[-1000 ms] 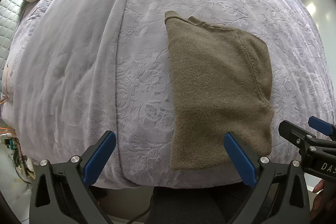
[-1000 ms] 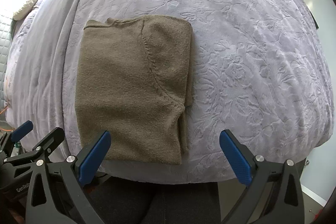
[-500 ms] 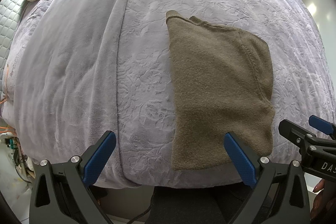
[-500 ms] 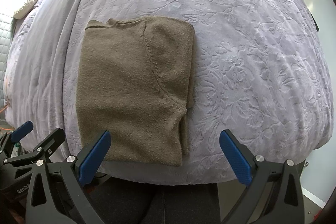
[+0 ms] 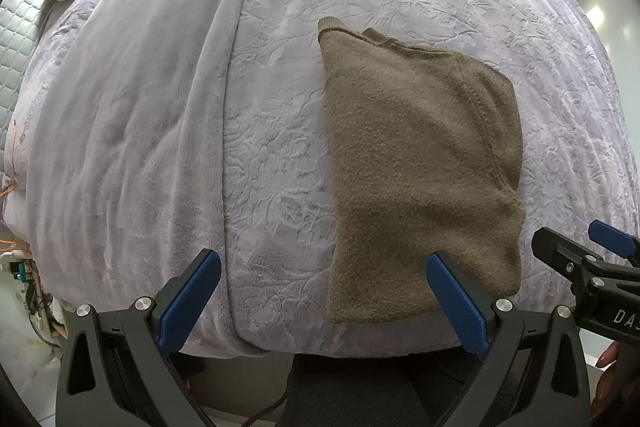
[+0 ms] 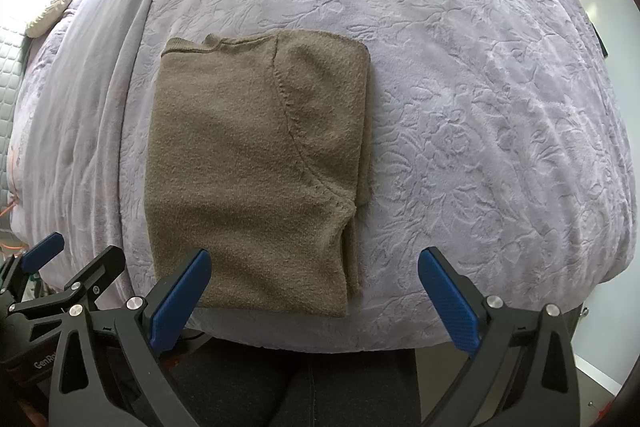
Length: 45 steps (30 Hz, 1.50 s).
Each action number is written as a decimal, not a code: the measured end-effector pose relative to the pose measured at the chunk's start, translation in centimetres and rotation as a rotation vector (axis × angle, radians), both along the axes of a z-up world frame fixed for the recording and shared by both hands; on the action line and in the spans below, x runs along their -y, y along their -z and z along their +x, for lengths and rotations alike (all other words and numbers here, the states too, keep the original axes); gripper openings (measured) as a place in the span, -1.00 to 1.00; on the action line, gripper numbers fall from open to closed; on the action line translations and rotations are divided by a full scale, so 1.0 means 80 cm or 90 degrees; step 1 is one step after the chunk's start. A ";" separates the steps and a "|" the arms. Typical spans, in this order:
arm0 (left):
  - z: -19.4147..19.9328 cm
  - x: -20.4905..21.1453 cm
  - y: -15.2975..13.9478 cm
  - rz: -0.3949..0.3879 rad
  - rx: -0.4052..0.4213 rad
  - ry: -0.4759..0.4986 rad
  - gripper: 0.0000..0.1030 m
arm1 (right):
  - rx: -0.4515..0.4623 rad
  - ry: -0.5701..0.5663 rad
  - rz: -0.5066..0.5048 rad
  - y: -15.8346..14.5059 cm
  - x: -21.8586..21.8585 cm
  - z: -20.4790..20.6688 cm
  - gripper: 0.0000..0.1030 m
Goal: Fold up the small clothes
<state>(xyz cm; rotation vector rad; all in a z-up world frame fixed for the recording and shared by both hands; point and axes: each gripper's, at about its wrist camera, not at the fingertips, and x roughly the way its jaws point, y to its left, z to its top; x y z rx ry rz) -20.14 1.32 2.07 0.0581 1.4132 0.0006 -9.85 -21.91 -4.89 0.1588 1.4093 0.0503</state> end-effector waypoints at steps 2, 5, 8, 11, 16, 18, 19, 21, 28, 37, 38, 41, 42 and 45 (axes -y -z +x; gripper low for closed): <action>-0.001 -0.001 0.000 0.000 -0.001 0.000 1.00 | 0.000 0.001 -0.001 0.000 0.000 0.000 0.99; -0.001 0.000 0.001 -0.002 -0.003 -0.003 1.00 | 0.000 0.001 -0.001 0.000 0.001 0.000 0.99; -0.002 0.001 0.003 -0.004 -0.006 -0.006 1.00 | 0.001 0.000 -0.003 0.000 0.000 -0.001 0.99; -0.003 0.003 0.003 -0.005 -0.008 -0.008 1.00 | 0.000 0.001 -0.005 0.000 0.000 -0.001 0.99; -0.003 0.002 0.003 -0.006 -0.008 -0.012 1.00 | -0.001 0.000 -0.010 -0.001 0.000 -0.002 0.99; -0.002 0.002 0.004 -0.003 -0.010 -0.012 1.00 | 0.000 0.000 -0.009 -0.001 0.000 -0.002 0.99; -0.003 0.002 0.005 -0.001 -0.012 -0.011 1.00 | 0.001 -0.001 -0.010 -0.001 0.000 -0.002 0.99; -0.003 0.002 0.005 -0.002 -0.013 -0.010 1.00 | 0.002 -0.002 -0.011 -0.002 0.001 -0.001 0.99; -0.003 0.001 0.005 -0.001 -0.013 -0.010 1.00 | 0.005 -0.001 -0.014 -0.005 0.001 -0.001 0.99; -0.005 0.002 0.002 0.007 -0.005 -0.009 1.00 | 0.005 0.000 -0.014 -0.004 -0.001 -0.001 0.99; -0.005 0.001 0.002 0.007 -0.005 -0.010 1.00 | 0.005 0.000 -0.014 -0.004 0.000 -0.001 0.99; -0.004 0.000 0.003 0.008 -0.005 -0.014 1.00 | 0.005 -0.001 -0.014 -0.004 -0.002 -0.002 0.99; -0.004 0.000 0.004 0.008 -0.008 -0.014 1.00 | 0.005 -0.001 -0.014 -0.004 -0.002 -0.002 0.99; -0.003 0.000 0.005 0.006 -0.012 -0.012 1.00 | 0.005 -0.002 -0.014 -0.004 -0.005 -0.003 0.99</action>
